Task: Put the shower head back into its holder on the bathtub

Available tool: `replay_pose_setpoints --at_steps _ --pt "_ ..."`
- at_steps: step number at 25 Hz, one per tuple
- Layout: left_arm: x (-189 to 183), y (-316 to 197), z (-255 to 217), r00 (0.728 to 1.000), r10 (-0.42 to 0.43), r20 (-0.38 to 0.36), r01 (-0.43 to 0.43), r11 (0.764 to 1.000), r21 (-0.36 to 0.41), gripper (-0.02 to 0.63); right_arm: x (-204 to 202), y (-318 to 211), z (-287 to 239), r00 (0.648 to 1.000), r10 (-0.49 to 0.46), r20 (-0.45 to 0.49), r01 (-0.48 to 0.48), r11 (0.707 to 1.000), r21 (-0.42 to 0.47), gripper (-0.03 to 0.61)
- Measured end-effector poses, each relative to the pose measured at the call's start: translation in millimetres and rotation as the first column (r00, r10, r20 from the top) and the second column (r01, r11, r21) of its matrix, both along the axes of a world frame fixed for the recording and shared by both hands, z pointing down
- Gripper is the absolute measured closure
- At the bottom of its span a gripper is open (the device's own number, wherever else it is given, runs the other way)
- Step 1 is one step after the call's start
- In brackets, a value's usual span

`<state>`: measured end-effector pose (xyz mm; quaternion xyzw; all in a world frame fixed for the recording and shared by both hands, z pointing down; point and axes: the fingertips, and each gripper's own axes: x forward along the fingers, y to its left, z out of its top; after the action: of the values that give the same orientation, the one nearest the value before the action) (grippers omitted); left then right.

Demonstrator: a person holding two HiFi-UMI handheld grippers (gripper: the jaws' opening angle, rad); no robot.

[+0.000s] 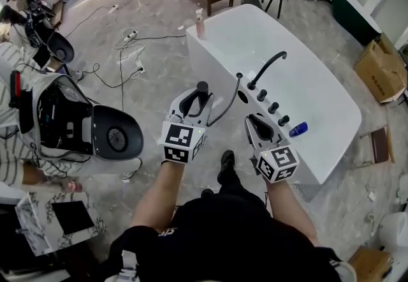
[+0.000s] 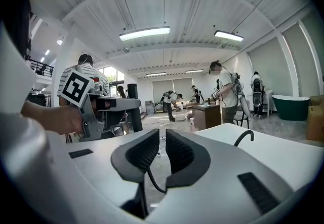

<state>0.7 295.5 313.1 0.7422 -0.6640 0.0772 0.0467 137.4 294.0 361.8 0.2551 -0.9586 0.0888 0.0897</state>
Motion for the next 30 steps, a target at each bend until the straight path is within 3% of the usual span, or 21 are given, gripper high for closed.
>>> replay_pose_setpoints --at_steps 9,16,23,30 --pt "-8 -104 36 1.0 0.024 0.005 -0.023 0.998 -0.052 0.469 -16 -94 43 0.998 -0.057 -0.007 0.056 0.997 -0.059 0.488" --pt "21 -178 33 0.998 0.058 0.029 -0.056 0.997 -0.061 0.469 -2 -164 70 0.995 -0.104 -0.006 0.102 0.986 -0.131 0.472" --pt "-31 -249 25 0.997 0.076 0.009 -0.076 0.995 -0.058 0.469 -64 -220 85 0.988 -0.15 -0.023 0.144 0.974 -0.172 0.46" --pt "-40 -297 17 0.996 0.088 0.022 -0.087 0.995 -0.055 0.469 -79 -267 87 0.985 -0.167 -0.034 0.159 0.971 -0.176 0.452"
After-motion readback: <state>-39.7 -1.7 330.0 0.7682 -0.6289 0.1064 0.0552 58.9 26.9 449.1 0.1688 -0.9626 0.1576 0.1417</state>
